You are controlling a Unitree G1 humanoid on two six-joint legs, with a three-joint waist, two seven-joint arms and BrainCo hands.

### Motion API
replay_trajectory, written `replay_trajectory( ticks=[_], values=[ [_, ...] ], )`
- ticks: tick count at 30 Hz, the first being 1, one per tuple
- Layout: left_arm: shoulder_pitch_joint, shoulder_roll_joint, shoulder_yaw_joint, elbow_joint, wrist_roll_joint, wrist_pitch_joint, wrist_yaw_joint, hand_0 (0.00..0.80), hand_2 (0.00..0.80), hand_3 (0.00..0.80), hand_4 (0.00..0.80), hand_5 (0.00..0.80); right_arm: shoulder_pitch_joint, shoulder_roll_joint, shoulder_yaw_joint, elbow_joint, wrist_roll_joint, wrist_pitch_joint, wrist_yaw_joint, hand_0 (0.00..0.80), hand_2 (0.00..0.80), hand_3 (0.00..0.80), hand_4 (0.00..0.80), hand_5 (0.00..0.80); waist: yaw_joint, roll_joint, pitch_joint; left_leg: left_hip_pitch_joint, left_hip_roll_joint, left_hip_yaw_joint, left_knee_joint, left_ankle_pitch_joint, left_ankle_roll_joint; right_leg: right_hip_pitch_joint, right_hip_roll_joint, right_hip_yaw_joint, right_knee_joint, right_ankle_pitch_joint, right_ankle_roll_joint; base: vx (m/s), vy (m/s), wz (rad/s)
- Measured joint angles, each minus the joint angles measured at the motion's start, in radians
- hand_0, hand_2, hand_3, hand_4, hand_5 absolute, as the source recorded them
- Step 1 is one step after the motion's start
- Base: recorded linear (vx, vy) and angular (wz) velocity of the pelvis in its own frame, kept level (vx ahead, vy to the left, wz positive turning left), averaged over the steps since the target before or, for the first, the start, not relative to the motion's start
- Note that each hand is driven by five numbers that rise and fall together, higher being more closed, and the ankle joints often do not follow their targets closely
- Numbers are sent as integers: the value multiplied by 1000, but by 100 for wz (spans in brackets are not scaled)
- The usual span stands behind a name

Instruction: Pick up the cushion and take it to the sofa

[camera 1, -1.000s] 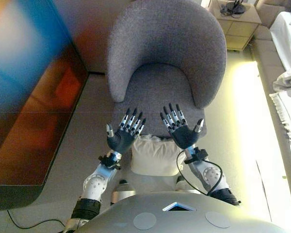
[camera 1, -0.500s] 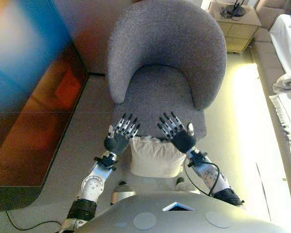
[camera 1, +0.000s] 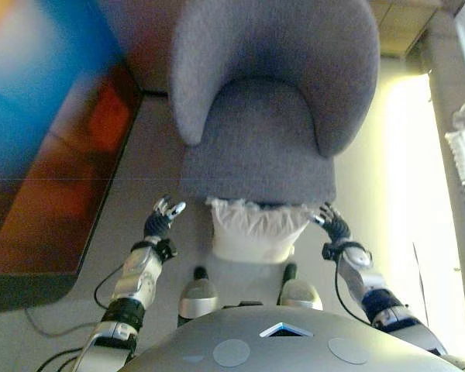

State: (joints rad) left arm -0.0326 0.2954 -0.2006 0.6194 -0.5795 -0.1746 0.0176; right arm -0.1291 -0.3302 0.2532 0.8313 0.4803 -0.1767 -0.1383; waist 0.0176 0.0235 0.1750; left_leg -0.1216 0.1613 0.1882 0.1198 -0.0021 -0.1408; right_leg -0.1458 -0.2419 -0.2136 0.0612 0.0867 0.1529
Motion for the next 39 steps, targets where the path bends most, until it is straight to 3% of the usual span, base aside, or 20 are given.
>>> replay_trajectory(
  ticks=[3, 6, 13, 20, 24, 29, 39],
  values=[
    [-182, 10, -55, 66, -4, -50, 41, 0, 0, 0, 0, 0, -192, -20, -1, 86, 3, -15, -65, 0, 0, 0, 0, 0, -3, 21, 115, -207, 14, -29, 219, -66, 18, -189, -31, -9, 181, -33, -18, -230, 37, 1],
    [-316, 9, -77, 88, -4, -67, 74, 0, 0, 0, 0, 0, -297, -31, 0, 126, 1, -18, -125, 0, 0, 0, 0, 0, -4, 19, 211, -358, 11, -62, 386, -118, 41, -337, -73, 6, 357, -98, -24, -194, 57, 18],
    [-393, 34, -88, 95, -5, -98, 141, 0, 0, 0, 0, 0, -394, -51, -5, 131, -5, -24, -218, 0, 0, 0, 0, 0, -7, 32, 308, -686, 25, -98, 706, -209, 67, -664, -117, 75, 684, -182, -34, -157, 12, 4],
    [-423, 48, -93, 109, -7, -102, 144, 0, 0, 0, 0, 0, -476, -77, -14, 172, 66, -25, -205, 0, 0, 0, 0, 0, -29, 35, 334, -887, 57, -133, 953, -278, 67, -873, -133, 132, 959, -289, -41, 2, 0, 9],
    [-448, 63, -92, 110, -25, -88, 143, 0, 0, 0, 0, 0, -482, -93, -26, 172, 120, -16, -116, 0, 0, 0, 0, 0, -31, 35, 334, -983, 69, -153, 1057, -307, 60, -981, -126, 164, 1076, -326, -49, -3, -4, -3],
    [-508, 72, -97, 150, -36, -19, 119, 0, 0, 0, 0, 0, -502, -101, -9, 174, 153, 33, -5, 0, 0, 0, 0, 0, -33, 34, 342, -1089, 84, -192, 1184, -341, 48, -1089, -112, 188, 1208, -367, -60, 42, -16, -4],
    [-711, 161, -130, 250, -115, 134, 41, 0, 0, 0, 0, 0, -704, -185, 39, 248, 239, 129, 110, 0, 0, 0, 0, 0, -60, 32, 347, -1192, 104, -219, 1323, -366, 45, -1198, -105, 223, 1345, -393, -70, 44, -6, -3]
  ],
)
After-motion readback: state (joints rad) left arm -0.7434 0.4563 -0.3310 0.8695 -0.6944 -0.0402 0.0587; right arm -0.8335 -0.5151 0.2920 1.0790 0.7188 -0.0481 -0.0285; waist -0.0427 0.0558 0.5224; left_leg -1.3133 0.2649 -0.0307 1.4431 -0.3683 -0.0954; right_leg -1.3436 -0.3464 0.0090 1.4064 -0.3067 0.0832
